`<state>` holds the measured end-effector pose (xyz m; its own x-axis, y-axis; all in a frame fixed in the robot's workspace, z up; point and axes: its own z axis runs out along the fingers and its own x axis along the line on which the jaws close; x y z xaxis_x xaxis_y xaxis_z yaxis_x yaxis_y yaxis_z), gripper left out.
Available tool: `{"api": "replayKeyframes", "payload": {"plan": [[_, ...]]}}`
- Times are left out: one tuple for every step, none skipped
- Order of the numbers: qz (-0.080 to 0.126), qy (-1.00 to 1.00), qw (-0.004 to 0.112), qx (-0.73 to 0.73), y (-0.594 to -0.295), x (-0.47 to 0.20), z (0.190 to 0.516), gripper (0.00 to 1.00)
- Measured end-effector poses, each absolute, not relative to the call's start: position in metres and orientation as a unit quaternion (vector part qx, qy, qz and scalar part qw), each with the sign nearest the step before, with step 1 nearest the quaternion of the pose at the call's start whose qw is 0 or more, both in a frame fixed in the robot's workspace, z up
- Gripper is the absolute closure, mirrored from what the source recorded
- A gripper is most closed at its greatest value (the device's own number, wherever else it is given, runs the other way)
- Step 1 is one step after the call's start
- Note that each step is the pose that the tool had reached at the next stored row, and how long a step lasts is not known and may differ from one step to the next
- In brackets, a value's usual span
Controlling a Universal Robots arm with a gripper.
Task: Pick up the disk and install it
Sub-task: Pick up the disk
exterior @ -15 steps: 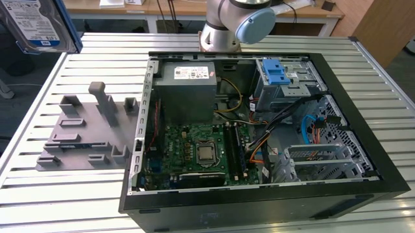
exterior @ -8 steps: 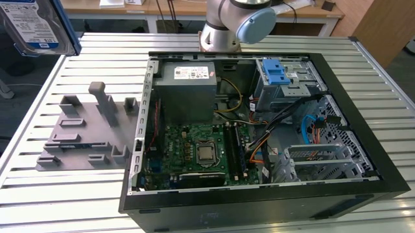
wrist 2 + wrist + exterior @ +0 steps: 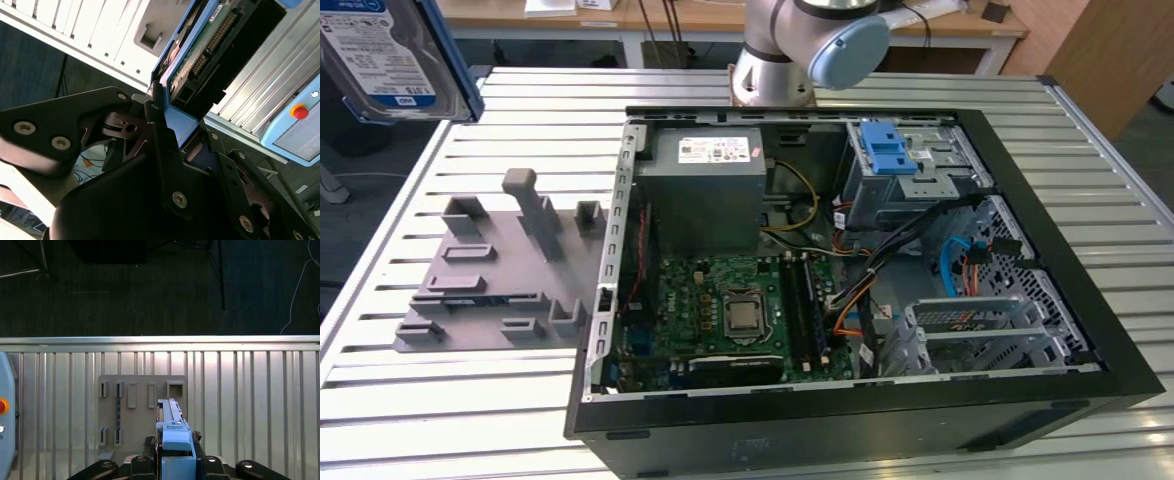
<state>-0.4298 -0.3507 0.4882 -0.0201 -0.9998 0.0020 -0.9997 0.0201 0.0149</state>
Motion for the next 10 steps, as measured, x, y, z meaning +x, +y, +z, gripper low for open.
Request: {"api": "replayKeyframes", "payload": {"plan": [[-0.005, -0.714, 0.006, 0.7, -0.352, -0.4295, 0.4882, 0.64], [-0.005, -0.714, 0.006, 0.7, -0.3532, -0.429, 0.4882, 0.64], [-0.005, -0.714, 0.006, 0.7, -0.3542, -0.4282, 0.4881, 0.64], [-0.005, -0.714, 0.006, 0.7, -0.3551, -0.4272, 0.4881, 0.64], [-0.005, -0.714, 0.006, 0.7, -0.3559, -0.426, 0.4882, 0.64], [-0.006, -0.714, 0.007, 0.7, -0.3566, -0.4249, 0.4882, 0.64], [-0.006, -0.714, 0.007, 0.7, -0.3572, -0.4237, 0.4882, 0.64], [-0.006, -0.714, 0.007, 0.7, -0.3577, -0.4224, 0.4882, 0.64], [-0.006, -0.714, 0.007, 0.7, -0.3581, -0.4212, 0.4882, 0.64], [-0.006, -0.714, 0.007, 0.7, -0.3585, -0.42, 0.4881, 0.64]]}}
